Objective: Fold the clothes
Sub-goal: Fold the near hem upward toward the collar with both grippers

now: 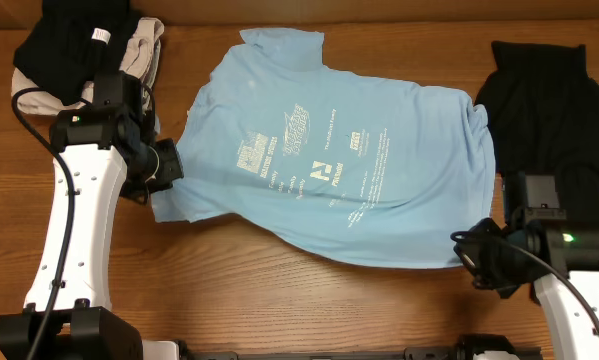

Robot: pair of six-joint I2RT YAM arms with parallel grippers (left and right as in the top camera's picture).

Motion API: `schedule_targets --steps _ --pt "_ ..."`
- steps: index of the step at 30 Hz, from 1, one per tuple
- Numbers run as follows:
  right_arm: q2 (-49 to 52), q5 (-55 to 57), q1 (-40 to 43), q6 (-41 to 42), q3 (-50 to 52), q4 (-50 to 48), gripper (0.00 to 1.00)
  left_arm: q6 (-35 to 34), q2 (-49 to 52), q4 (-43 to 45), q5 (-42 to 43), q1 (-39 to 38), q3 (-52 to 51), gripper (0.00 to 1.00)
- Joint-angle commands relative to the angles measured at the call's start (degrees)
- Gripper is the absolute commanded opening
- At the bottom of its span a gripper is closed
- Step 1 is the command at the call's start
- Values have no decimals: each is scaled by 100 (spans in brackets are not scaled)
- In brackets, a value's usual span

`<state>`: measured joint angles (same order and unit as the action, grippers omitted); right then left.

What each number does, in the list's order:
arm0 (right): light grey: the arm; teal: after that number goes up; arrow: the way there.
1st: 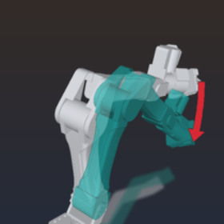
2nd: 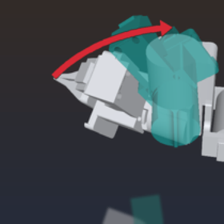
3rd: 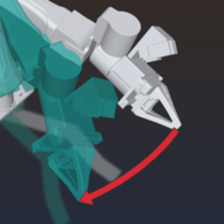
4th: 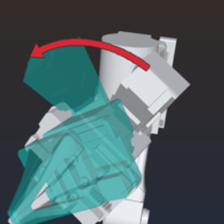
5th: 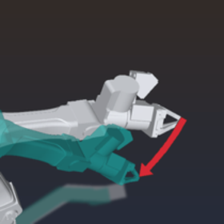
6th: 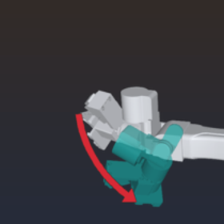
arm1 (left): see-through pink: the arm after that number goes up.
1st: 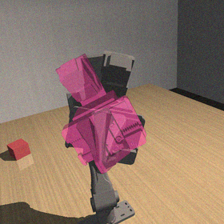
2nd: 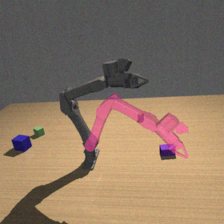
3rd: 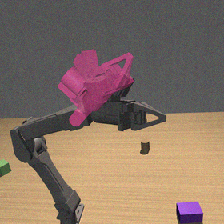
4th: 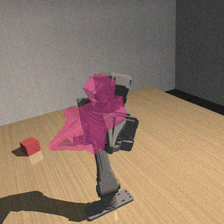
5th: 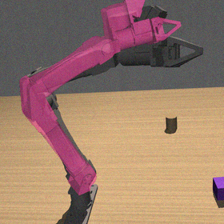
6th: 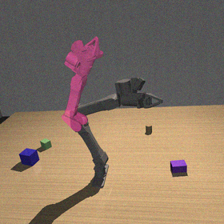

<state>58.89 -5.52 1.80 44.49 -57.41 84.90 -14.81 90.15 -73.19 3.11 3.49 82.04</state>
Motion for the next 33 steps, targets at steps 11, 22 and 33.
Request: schedule_targets --steps 11,22,33 --pt "-120 407 20 -55 -363 251 4 107 -101 166 -247 -42 136 4" --pt "503 761 662 -501 -363 -1239 4 105 -96 1613 -203 -249 136 4" --pt "1545 839 920 -901 -363 -2470 4 109 372 2594 -476 -1154 136 4"
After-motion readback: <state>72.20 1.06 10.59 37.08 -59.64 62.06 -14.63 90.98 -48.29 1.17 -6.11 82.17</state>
